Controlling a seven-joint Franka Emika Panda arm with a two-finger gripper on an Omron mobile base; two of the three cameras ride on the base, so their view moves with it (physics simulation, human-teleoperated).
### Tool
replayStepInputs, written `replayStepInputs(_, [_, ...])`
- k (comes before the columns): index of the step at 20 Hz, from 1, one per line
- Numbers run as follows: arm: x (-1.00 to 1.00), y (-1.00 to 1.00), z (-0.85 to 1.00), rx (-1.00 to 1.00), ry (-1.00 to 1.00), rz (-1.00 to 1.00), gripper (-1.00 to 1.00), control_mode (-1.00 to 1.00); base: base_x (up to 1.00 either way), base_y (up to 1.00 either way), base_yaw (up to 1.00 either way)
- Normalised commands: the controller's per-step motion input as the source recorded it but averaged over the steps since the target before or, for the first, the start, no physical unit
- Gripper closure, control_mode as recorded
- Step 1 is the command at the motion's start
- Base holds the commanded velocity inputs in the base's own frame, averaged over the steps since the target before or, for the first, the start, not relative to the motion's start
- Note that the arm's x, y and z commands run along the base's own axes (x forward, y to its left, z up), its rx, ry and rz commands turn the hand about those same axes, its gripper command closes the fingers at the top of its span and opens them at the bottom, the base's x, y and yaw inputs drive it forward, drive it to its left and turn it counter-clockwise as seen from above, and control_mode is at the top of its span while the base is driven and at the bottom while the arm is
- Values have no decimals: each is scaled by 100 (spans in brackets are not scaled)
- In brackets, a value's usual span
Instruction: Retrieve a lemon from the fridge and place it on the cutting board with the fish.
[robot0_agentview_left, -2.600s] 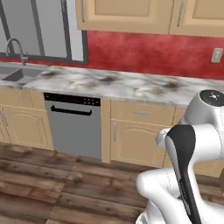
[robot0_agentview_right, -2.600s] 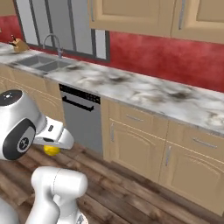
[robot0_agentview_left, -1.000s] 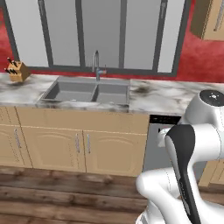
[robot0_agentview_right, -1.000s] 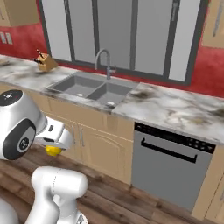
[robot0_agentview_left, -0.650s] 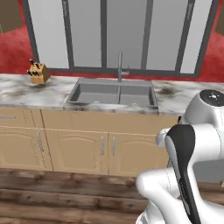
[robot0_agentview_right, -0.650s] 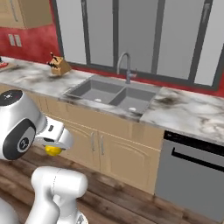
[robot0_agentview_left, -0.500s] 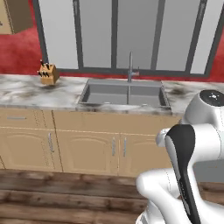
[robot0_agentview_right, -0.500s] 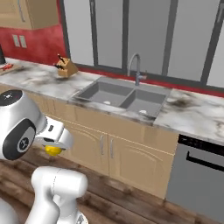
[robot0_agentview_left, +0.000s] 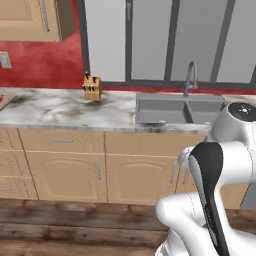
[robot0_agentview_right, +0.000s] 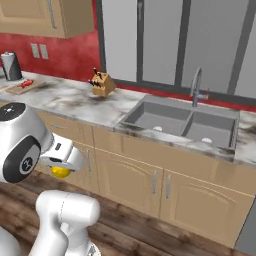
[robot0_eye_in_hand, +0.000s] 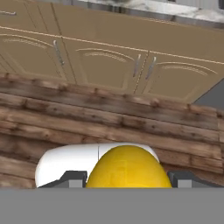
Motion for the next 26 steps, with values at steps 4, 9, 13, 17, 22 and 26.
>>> replayStepInputs(4, [0,0,0,0,0,0,100,100,60,100,-6])
replayStepInputs(9, [0,0,0,0,0,0,100,100,67,100,-6])
replayStepInputs(13, [0,0,0,0,0,0,100,100,75,100,-8])
replayStepInputs(17, [0,0,0,0,0,0,100,100,72,100,-10])
replayStepInputs(22, [0,0,0,0,0,0,100,100,69,100,-9])
replayStepInputs(26, [0,0,0,0,0,0,100,100,70,100,-10])
